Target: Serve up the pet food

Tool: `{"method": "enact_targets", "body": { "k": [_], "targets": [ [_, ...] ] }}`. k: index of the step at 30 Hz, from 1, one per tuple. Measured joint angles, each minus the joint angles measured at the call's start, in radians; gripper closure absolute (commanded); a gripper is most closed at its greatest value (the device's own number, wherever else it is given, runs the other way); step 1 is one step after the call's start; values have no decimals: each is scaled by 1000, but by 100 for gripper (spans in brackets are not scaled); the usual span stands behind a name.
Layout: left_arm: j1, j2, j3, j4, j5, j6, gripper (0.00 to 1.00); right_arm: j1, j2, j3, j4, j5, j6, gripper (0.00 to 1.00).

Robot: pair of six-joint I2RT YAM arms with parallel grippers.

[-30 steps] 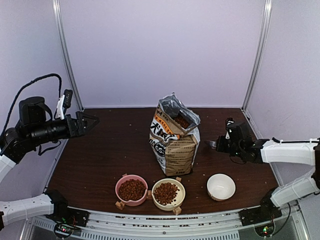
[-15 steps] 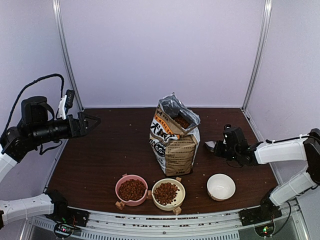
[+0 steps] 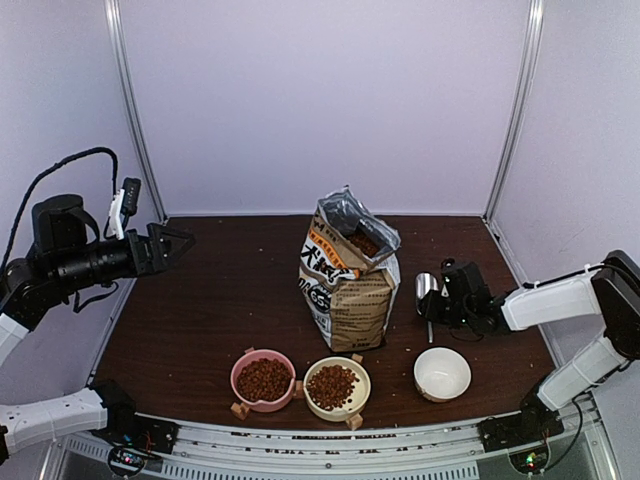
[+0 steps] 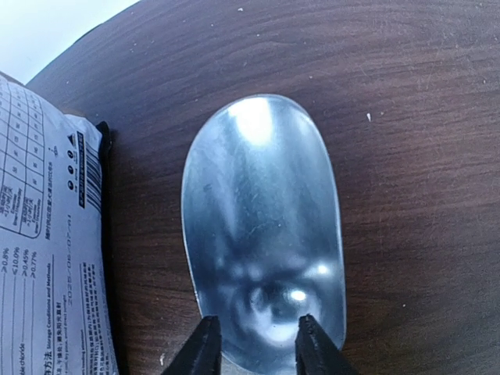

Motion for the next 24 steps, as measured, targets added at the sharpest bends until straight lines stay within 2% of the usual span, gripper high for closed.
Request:
{"method": "enact_targets", "body": {
  "k": [4, 8, 15, 24],
  "targets": [
    [0, 0, -2, 0, 2, 0, 2, 0, -19, -17, 0, -8, -17, 43],
    [0, 0, -4, 0, 5, 0, 2, 0, -104, -21, -36, -5, -38, 33],
    [0, 6, -4, 0, 29, 15, 2, -1, -277, 73, -222, 7, -117, 30],
    [-2, 58, -4, 16, 138, 77, 2, 24, -381, 417, -521, -150, -167, 31]
  ]
}}
